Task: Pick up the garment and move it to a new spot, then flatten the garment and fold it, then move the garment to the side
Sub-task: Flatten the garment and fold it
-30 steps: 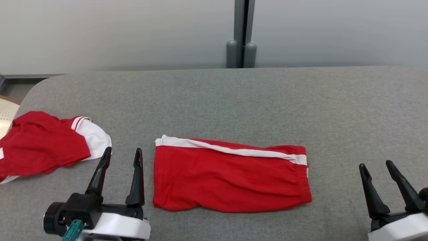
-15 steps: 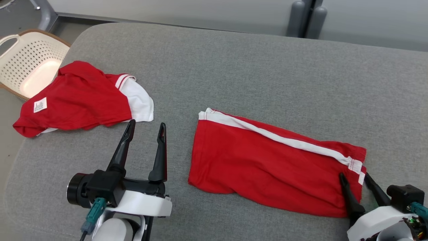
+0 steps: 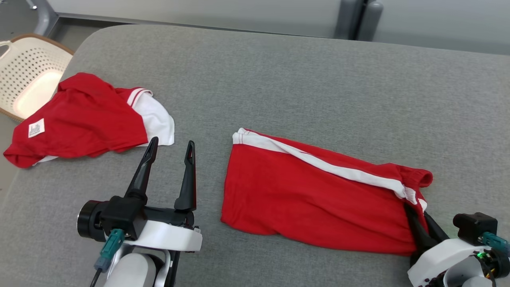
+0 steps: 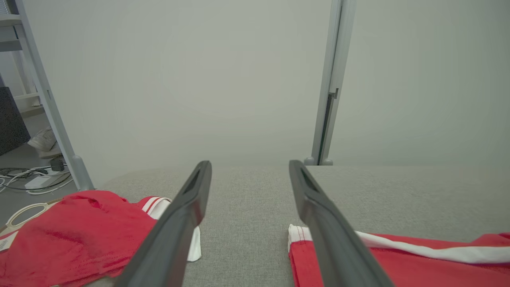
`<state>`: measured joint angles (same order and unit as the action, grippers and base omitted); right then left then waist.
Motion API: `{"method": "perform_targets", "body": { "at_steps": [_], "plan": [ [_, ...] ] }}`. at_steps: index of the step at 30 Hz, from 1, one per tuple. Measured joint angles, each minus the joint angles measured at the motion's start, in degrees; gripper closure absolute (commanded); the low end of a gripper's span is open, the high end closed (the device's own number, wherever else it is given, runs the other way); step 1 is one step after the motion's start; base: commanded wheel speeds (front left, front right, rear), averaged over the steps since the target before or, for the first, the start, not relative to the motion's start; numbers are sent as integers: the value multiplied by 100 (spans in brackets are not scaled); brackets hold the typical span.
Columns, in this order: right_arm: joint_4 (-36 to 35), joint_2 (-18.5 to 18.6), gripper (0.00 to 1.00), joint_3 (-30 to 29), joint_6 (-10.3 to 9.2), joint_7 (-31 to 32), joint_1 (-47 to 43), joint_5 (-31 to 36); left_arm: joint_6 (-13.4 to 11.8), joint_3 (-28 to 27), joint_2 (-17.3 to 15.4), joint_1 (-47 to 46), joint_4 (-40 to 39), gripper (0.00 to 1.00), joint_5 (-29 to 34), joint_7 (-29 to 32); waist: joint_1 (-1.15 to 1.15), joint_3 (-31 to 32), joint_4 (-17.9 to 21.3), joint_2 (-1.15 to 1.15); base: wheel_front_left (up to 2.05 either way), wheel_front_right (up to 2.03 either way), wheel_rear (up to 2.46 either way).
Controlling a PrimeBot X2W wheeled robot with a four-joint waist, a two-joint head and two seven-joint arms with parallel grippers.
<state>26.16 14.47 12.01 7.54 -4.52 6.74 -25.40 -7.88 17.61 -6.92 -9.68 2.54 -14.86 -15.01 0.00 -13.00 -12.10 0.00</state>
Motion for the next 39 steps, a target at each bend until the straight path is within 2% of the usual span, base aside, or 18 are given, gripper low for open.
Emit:
{"method": "perform_targets", "body": {
  "at_steps": [4,12,18,25,29,34,39],
  "plan": [
    [-171,138,100,34,4,41,-20,-20,63,-94,8,5,18,0,7,-7,0,37,182,0,0,0,0],
    [-523,689,100,-447,2,100,-498,-227,154,-197,-25,87,122,0,57,-7,0,216,620,0,0,0,0],
    [-1057,699,100,-436,1,360,-569,-521,172,-235,-57,112,137,0,73,-8,0,319,870,0,0,0,0],
    [-2011,513,100,21,-4,1122,-419,-1477,199,-190,-31,77,174,0,82,-8,0,283,835,0,0,0,0],
    [-2293,225,100,471,-5,1607,-156,-1934,232,-126,22,-47,199,0,85,-8,0,205,693,0,0,0,0],
    [-1936,-123,100,1069,-5,1859,296,-2090,279,0,108,-158,277,0,93,-9,0,94,448,0,0,0,0],
    [-1317,-343,100,1332,-5,1683,652,-2153,316,83,196,-253,365,0,93,-8,0,9,207,0,0,0,0]
  ]
}}
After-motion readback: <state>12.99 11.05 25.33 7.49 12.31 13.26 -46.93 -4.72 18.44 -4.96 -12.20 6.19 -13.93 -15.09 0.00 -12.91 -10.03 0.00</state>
